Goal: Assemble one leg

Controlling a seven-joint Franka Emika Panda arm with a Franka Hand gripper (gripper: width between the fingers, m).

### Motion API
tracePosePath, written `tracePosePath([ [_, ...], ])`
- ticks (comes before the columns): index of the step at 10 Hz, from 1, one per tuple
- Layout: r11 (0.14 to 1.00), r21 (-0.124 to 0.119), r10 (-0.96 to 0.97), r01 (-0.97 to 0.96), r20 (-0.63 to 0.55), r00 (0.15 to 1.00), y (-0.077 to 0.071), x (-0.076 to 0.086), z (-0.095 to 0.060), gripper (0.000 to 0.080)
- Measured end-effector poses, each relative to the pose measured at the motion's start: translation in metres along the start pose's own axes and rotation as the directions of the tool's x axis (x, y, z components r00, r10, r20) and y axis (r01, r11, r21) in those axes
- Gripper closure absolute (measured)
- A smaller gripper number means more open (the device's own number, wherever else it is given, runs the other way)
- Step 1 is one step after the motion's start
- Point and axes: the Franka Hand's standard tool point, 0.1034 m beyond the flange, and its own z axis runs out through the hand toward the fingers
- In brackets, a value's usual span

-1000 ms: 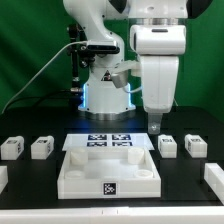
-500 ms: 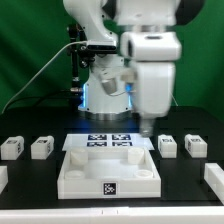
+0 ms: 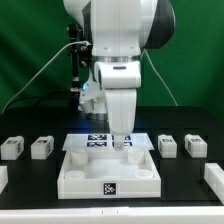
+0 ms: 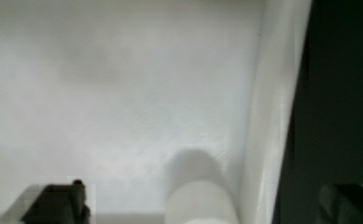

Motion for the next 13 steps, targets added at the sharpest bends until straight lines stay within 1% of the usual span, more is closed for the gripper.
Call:
tracePosePath([
  [1, 1.000, 0.006, 0.012, -0.012, -0.005, 1.000, -0.005, -0.004, 0.009, 0.0150],
  [3, 0.999, 0.025, 0.024, -0.024, -0.008, 1.000, -0.014, -0.007, 0.018, 0.0150],
  [5, 0.999, 0.034, 0.033, -0.032, -0.007, 0.999, -0.018, -0.011, 0.021, 0.0150],
  [7, 0.999, 0.035, 0.038, -0.038, -0.007, 0.999, -0.018, -0.013, 0.022, 0.0158],
  [8, 0.999, 0.035, 0.038, -0.038, -0.007, 0.999, -0.018, -0.013, 0.022, 0.0315],
  [9, 0.999, 0.035, 0.038, -0.038, -0.007, 0.999, -0.018, -0.013, 0.022, 0.0315],
  [10, 0.999, 0.035, 0.039, -0.038, -0.007, 0.999, -0.018, -0.013, 0.022, 0.0527],
  [11, 0.999, 0.035, 0.039, -0.038, -0.007, 0.999, -0.018, -0.013, 0.022, 0.0678],
  [12, 0.999, 0.035, 0.039, -0.039, -0.007, 0.999, -0.018, -0.013, 0.022, 0.0678],
  [13, 0.999, 0.034, 0.039, -0.039, -0.007, 0.999, -0.017, -0.013, 0.022, 0.0744],
])
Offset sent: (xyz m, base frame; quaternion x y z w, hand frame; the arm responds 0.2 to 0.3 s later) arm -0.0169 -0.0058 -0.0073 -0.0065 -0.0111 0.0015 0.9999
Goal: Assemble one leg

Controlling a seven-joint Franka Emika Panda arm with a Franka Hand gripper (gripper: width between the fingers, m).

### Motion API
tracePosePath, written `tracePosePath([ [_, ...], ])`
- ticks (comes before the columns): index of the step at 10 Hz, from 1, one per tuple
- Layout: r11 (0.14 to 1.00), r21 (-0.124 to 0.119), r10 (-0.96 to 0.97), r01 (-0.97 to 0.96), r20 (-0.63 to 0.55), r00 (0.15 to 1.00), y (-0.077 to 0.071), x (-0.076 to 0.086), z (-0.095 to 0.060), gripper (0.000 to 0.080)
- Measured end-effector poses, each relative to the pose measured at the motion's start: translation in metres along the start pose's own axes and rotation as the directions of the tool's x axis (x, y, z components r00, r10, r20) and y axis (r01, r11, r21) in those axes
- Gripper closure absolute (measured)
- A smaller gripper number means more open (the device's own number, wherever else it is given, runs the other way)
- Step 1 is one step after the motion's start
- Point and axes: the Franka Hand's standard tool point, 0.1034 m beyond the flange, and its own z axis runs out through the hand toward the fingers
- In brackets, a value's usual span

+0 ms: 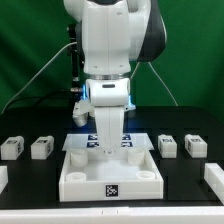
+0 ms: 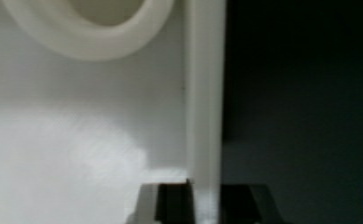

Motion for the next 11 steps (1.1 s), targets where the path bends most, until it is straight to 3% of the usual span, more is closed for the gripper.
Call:
tracePosePath([
  [8, 1.000, 0.000, 0.006, -0.006, 0.000, 1.000, 0.001, 0.001, 0.000, 0.0742],
  [9, 1.000, -0.004, 0.026, -0.026, -0.003, 1.000, 0.005, 0.008, 0.000, 0.0742],
  [11, 0.998, -0.032, 0.046, -0.047, -0.021, 0.999, 0.024, 0.037, 0.000, 0.0742],
])
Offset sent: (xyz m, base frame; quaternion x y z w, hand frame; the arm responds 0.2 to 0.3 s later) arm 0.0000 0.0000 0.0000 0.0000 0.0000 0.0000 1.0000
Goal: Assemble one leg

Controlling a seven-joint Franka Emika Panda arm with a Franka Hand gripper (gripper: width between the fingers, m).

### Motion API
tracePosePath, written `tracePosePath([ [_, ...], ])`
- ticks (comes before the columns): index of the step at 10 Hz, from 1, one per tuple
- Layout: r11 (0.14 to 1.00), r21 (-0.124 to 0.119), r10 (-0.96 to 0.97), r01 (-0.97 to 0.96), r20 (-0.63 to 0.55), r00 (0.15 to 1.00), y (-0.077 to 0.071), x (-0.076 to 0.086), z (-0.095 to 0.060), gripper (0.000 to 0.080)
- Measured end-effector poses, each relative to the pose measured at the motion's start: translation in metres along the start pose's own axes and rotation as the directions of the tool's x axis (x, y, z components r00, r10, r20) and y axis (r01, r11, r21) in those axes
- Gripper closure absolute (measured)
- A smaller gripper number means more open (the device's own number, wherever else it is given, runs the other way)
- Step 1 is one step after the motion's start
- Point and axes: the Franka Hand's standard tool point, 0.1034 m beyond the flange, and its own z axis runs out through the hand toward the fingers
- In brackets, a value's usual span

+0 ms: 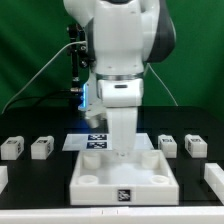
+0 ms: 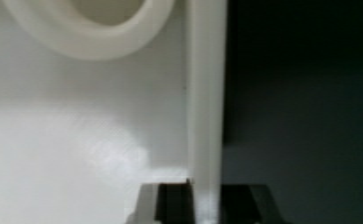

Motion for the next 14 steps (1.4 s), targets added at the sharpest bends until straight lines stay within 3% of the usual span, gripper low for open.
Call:
tracePosePath([
  [3, 0.999, -0.035, -0.010, 0.009, -0.020, 1.000, 0.029, 0.029, 0.000, 0.0742],
  [6, 0.998, -0.052, -0.025, 0.023, -0.028, 0.999, 0.051, 0.042, 0.000, 0.0742],
  [7, 0.999, -0.044, -0.014, 0.013, -0.028, 1.000, 0.051, 0.044, 0.000, 0.0742],
  [14, 0.999, -0.044, -0.014, 0.013, -0.028, 1.000, 0.051, 0.044, 0.000, 0.0742],
])
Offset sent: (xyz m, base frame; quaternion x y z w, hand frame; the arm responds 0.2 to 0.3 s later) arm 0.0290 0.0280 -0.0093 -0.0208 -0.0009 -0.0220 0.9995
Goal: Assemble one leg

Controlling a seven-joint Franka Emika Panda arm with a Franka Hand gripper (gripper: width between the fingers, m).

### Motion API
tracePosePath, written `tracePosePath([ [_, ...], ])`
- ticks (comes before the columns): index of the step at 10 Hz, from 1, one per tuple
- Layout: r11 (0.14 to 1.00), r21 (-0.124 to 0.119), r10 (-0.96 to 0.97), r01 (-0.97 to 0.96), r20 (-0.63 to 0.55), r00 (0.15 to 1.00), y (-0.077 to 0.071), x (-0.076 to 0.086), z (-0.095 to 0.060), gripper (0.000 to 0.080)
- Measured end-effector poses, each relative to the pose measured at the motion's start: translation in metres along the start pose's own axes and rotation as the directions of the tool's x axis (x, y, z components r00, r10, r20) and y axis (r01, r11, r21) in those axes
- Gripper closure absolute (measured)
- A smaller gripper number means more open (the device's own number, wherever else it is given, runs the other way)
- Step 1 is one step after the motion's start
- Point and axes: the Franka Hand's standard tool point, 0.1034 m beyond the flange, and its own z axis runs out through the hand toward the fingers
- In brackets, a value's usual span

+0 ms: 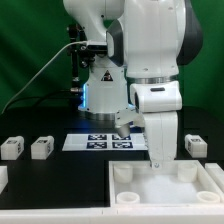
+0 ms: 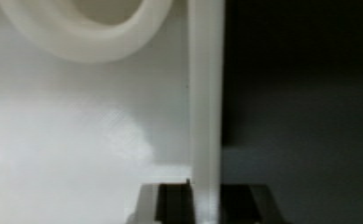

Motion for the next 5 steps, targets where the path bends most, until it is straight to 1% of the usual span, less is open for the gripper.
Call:
tracePosePath([
  [2, 1.000, 0.000, 0.000, 0.000, 0.000, 1.000, 0.0000, 0.0000, 0.0000, 0.0742],
  [3, 1.000, 0.000, 0.000, 0.000, 0.000, 1.000, 0.0000, 0.0000, 0.0000, 0.0635],
  [4, 1.000, 0.004, 0.011, -0.011, -0.003, 1.000, 0.0015, 0.0060, 0.0023, 0.0500],
  [5, 1.000, 0.004, 0.009, -0.009, -0.005, 1.000, 0.0028, 0.0077, 0.0042, 0.0500],
])
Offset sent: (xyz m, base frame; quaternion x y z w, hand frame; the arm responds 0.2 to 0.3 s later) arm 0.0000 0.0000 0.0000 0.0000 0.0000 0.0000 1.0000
